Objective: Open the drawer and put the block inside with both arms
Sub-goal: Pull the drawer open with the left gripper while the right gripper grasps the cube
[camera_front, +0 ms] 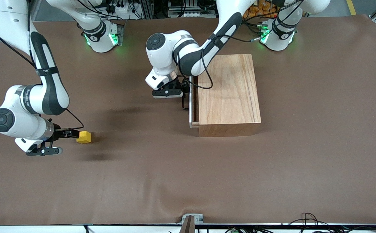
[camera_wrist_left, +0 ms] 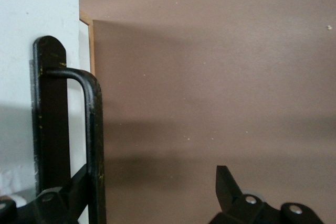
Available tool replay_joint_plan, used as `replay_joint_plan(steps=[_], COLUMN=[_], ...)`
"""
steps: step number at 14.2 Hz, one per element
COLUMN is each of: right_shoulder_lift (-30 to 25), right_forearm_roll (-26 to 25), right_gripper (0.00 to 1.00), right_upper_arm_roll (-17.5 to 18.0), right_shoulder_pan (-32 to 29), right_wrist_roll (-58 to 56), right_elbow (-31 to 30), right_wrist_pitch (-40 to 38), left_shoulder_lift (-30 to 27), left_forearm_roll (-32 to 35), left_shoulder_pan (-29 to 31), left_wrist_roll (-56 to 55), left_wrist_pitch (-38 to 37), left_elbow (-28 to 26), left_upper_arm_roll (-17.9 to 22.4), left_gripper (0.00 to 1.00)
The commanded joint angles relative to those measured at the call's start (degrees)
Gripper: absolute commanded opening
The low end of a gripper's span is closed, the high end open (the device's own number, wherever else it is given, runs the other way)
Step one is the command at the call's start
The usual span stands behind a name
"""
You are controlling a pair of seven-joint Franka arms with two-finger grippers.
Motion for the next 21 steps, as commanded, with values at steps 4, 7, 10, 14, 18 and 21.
replay_joint_plan(steps=[4, 7, 10, 14, 18, 21], right_shoulder_lift=[-0.48, -0.39, -0.30, 0.84, 1.63, 2.16], right_forearm_roll=[1.40, 1.40, 1.40, 1.40, 1.40, 1.31], right_gripper=[1.00, 1.00, 1.00, 1.00, 1.00, 1.00], right_upper_arm_roll=[0.38, 0.38, 0.47, 0.47, 0.47, 0.47], right_shoulder_pan=[0.42, 0.68, 0.51, 1.47, 2.80, 2.09], right_wrist_roll=[-4.23, -4.24, -4.41, -4.50, -4.06, -4.41], right_elbow=[-6.36, -12.14, -14.26, -20.06, -19.54, -19.46], right_wrist_pitch=[8.83, 17.61, 19.64, 31.77, 31.87, 31.96], left_shoulder_lift=[1.99, 2.43, 2.70, 2.78, 4.19, 4.01], left_forearm_roll=[-0.98, -0.98, -0.89, -0.89, -0.89, -0.89], left_shoulder_pan=[-1.24, -1.33, -2.03, -2.21, -3.17, -3.17], left_wrist_roll=[-0.50, -0.41, -0.41, -0.41, -0.59, -0.41], left_wrist_pitch=[5.06, 7.79, 9.55, 11.57, 16.05, 17.46], left_elbow=[1.96, 1.96, 1.96, 1.96, 1.96, 2.40], left_upper_arm_roll=[-0.08, -0.17, -0.08, -0.08, -0.08, -0.08], left_gripper=[1.00, 1.00, 1.00, 1.00, 1.00, 1.00])
